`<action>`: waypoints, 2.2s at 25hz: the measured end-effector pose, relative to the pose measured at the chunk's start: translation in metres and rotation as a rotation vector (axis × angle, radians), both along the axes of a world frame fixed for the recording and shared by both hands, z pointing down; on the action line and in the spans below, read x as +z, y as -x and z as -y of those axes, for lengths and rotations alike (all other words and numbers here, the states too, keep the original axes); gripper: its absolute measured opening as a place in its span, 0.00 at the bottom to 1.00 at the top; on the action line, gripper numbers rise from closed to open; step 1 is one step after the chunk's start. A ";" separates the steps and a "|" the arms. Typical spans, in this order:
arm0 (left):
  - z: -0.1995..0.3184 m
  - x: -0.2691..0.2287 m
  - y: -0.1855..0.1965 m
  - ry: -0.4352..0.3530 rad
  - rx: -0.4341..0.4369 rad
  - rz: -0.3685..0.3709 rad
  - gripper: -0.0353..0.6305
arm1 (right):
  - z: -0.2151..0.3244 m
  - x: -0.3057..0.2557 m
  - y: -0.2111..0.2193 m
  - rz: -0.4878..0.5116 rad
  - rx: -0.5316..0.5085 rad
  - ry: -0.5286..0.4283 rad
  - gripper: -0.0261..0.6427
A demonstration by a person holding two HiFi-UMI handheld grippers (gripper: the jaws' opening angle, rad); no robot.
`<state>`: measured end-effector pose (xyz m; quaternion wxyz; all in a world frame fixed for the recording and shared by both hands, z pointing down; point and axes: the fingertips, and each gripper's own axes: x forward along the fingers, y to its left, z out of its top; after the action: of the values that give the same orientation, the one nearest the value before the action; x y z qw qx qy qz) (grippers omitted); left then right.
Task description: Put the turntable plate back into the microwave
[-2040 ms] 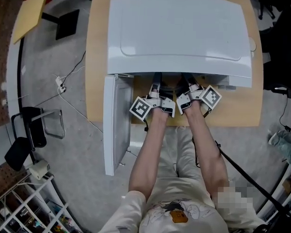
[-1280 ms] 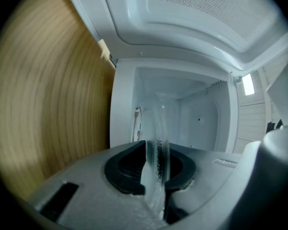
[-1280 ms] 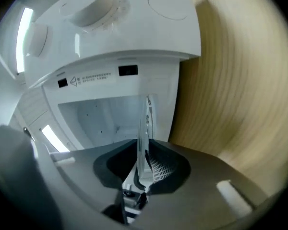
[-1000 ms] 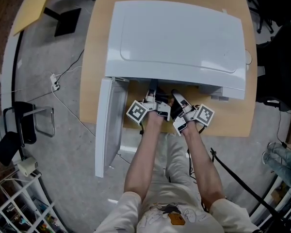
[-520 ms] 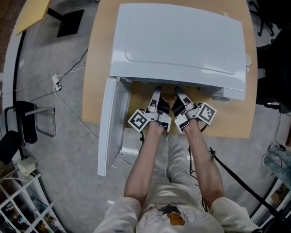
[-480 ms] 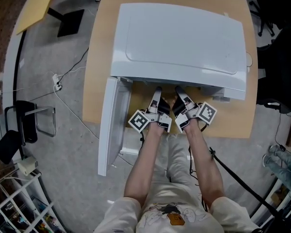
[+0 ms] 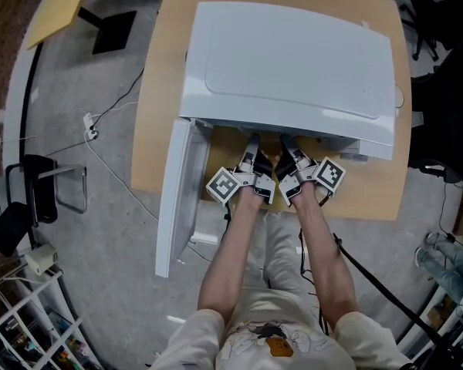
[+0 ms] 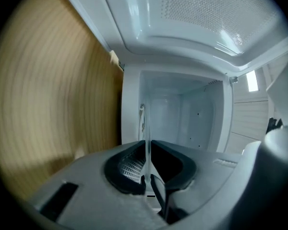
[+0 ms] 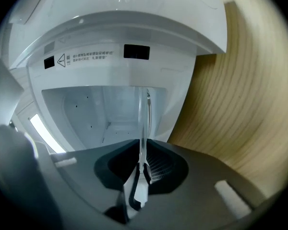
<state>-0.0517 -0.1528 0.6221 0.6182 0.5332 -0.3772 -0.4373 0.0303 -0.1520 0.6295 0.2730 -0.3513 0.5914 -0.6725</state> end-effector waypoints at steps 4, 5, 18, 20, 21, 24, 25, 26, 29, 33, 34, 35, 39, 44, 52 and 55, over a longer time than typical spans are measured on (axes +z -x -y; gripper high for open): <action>0.004 0.009 0.002 0.012 0.008 0.052 0.10 | -0.005 0.002 0.002 -0.017 -0.025 -0.001 0.15; 0.005 0.014 0.003 0.018 0.016 0.081 0.10 | -0.005 0.003 0.002 -0.017 -0.030 0.003 0.15; 0.025 0.018 0.006 0.058 0.030 0.116 0.10 | 0.015 0.008 0.003 -0.056 -0.056 0.028 0.09; 0.026 0.016 0.004 0.063 0.040 0.098 0.10 | 0.018 0.009 0.000 -0.035 -0.031 0.027 0.09; 0.025 0.016 0.003 0.069 0.045 0.090 0.10 | 0.019 0.008 0.000 -0.020 -0.015 0.033 0.08; 0.018 0.013 0.003 0.089 0.064 0.093 0.10 | 0.020 0.006 0.000 -0.003 0.013 0.052 0.08; 0.014 0.012 0.003 0.091 0.068 0.099 0.09 | 0.021 0.007 0.000 -0.007 0.013 0.056 0.08; 0.011 0.011 0.004 0.089 0.069 0.104 0.07 | 0.022 0.008 0.000 -0.013 0.012 0.060 0.08; 0.007 0.015 0.006 0.089 0.061 0.102 0.05 | 0.026 0.010 0.000 -0.032 0.011 0.062 0.08; 0.015 0.024 0.010 0.112 0.053 0.092 0.05 | 0.027 0.007 0.002 -0.005 0.042 0.078 0.08; 0.017 0.026 0.010 0.118 0.056 0.095 0.05 | 0.026 0.006 0.002 -0.003 0.045 0.076 0.08; 0.018 0.028 0.010 0.123 0.059 0.096 0.05 | 0.025 0.007 0.000 -0.005 0.047 0.072 0.05; 0.022 0.026 0.012 0.130 0.041 0.091 0.04 | 0.017 0.015 -0.008 -0.012 0.065 0.081 0.05; 0.025 0.025 0.001 0.133 0.078 0.104 0.05 | 0.012 0.009 -0.007 0.000 0.067 0.086 0.05; 0.030 0.019 -0.010 0.126 0.111 0.081 0.05 | 0.001 0.009 -0.010 0.012 0.075 0.095 0.05; 0.027 0.015 -0.010 0.117 0.126 0.095 0.05 | -0.003 0.008 -0.010 0.016 0.076 0.095 0.05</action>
<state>-0.0419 -0.1795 0.6369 0.6559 0.5392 -0.3968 -0.3489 0.0400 -0.1493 0.6379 0.2864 -0.3807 0.5426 -0.6919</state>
